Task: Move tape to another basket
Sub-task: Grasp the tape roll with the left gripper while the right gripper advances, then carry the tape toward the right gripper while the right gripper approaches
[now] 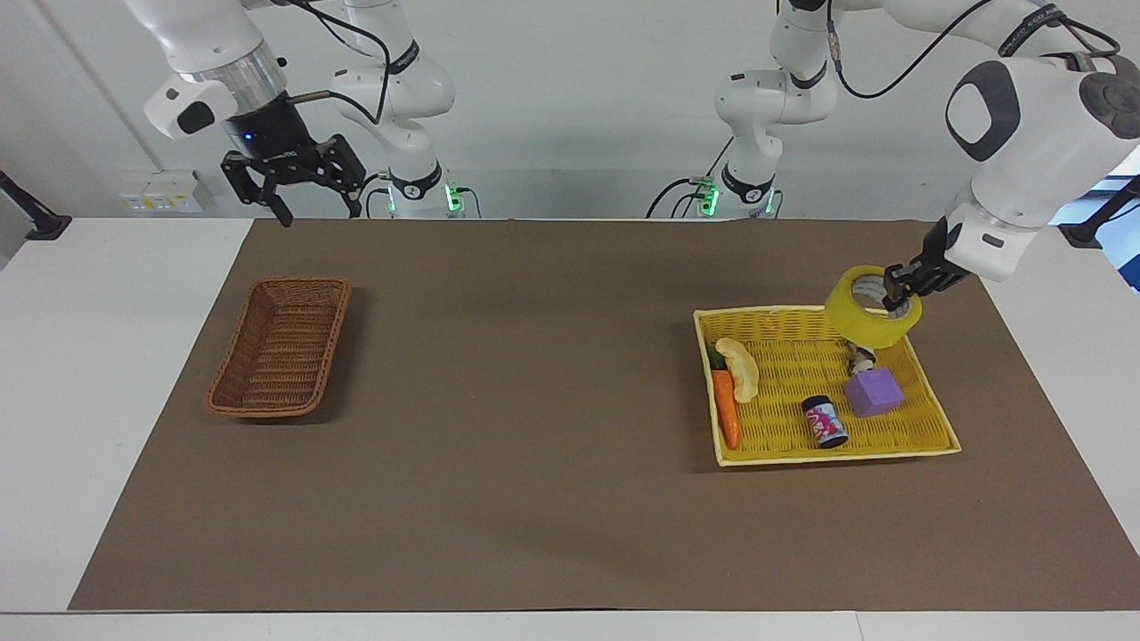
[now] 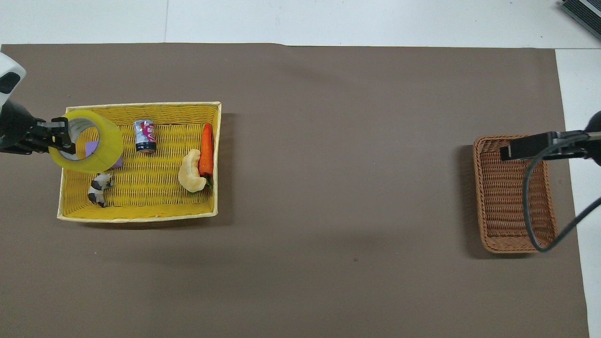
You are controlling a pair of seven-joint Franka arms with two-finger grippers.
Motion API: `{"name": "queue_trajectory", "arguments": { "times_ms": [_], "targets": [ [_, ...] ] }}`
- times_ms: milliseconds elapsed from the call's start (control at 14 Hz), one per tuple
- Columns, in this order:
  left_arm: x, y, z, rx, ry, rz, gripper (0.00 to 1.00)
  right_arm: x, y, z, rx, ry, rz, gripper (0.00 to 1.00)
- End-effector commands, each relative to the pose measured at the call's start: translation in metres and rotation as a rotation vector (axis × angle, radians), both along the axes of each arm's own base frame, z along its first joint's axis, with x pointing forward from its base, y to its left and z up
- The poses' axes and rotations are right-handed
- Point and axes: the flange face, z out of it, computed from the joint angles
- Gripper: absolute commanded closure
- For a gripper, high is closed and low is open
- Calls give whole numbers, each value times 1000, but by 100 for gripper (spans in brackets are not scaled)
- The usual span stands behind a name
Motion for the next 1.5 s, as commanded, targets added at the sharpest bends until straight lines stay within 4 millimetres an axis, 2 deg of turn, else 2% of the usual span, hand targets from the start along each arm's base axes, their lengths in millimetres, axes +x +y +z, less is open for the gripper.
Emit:
{"name": "queue_trajectory", "arguments": {
  "times_ms": [0, 286, 429, 500, 714, 857, 1000, 1071, 1143, 1429],
  "targets": [
    [-7, -1, 23, 25, 24, -109, 100, 6, 45, -20, 25, -3, -33, 0],
    [-11, 1, 24, 11, 8, -179, 100, 18, 82, -41, 73, 16, -72, 0],
    [-11, -5, 24, 4, 9, -185, 100, 22, 91, -43, 121, 24, -153, 0],
    [-13, -11, 21, 0, 14, -191, 100, 21, 104, -42, 139, 21, -171, 0],
    [-24, -27, 18, -68, 21, -197, 100, 21, 109, -41, 160, 27, -202, 0],
    [-30, -52, 16, -117, 29, -230, 100, 20, 110, -41, 162, 30, -203, 0],
    [-39, -74, 13, -193, 40, -234, 100, 18, 120, -39, 216, 60, -259, 0],
    [-43, -88, 13, -224, 43, -238, 100, 10, 142, -38, 230, 79, -274, 0],
    [-44, -106, 14, -250, 37, -252, 100, 6, 155, -35, 237, 90, -303, 0],
    [-65, -167, 15, -383, 30, -283, 100, -11, 191, -26, 329, 143, -277, 0]
  ]
}}
